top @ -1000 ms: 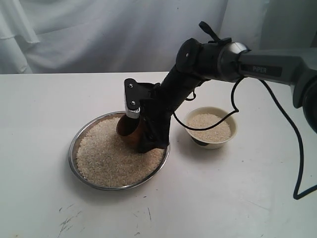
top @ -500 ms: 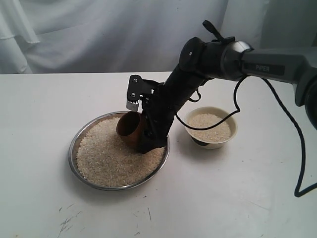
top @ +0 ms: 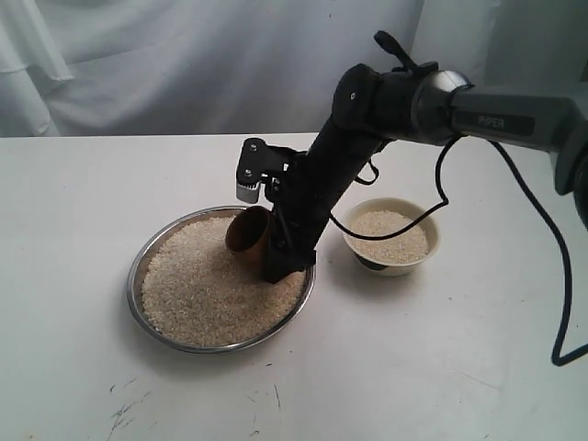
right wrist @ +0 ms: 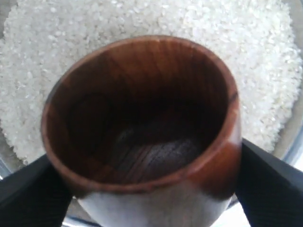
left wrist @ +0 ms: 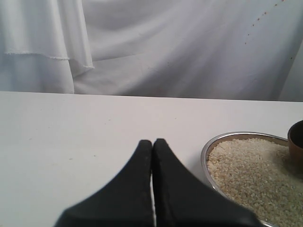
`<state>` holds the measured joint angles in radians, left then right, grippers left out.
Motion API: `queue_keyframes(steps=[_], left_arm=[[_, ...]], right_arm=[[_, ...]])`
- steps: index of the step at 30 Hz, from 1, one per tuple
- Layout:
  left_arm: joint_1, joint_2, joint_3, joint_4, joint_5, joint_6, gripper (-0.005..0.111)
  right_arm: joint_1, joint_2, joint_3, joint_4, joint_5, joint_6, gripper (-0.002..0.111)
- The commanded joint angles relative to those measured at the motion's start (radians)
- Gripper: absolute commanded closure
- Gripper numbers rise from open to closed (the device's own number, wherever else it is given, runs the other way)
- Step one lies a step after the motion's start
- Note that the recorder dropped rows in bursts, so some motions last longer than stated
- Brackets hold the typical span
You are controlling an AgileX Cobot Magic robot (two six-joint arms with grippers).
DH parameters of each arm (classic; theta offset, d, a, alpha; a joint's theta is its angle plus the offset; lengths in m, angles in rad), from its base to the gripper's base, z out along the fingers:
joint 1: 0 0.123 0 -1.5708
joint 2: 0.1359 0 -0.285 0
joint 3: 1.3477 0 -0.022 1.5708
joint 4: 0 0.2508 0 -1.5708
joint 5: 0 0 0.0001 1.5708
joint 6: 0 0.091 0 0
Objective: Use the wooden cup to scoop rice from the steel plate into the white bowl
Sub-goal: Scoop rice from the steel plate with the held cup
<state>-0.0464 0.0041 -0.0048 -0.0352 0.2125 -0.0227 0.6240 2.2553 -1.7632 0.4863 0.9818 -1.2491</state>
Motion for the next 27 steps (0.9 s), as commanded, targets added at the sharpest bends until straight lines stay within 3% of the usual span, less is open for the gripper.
queue_keyframes(steps=[1, 5, 15, 27], left_arm=[[-0.004, -0.004, 0.005, 0.0, -0.006, 0.001, 0.107], [-0.004, -0.004, 0.005, 0.0, -0.006, 0.001, 0.107], [-0.004, -0.004, 0.005, 0.0, -0.006, 0.001, 0.107], [-0.004, -0.004, 0.005, 0.0, -0.006, 0.001, 0.107]], right_arm=[[0.03, -0.055, -0.072, -0.114, 0.081, 0.165, 0.108], [0.111, -0.06, -0.174, -0.355, 0.148, 0.229, 0.108], [0.275, 0.017, -0.171, -1.069, 0.06, 0.22, 0.108], [0.282, 0.063, -0.102, -1.294, -0.113, 0.24, 0.108]])
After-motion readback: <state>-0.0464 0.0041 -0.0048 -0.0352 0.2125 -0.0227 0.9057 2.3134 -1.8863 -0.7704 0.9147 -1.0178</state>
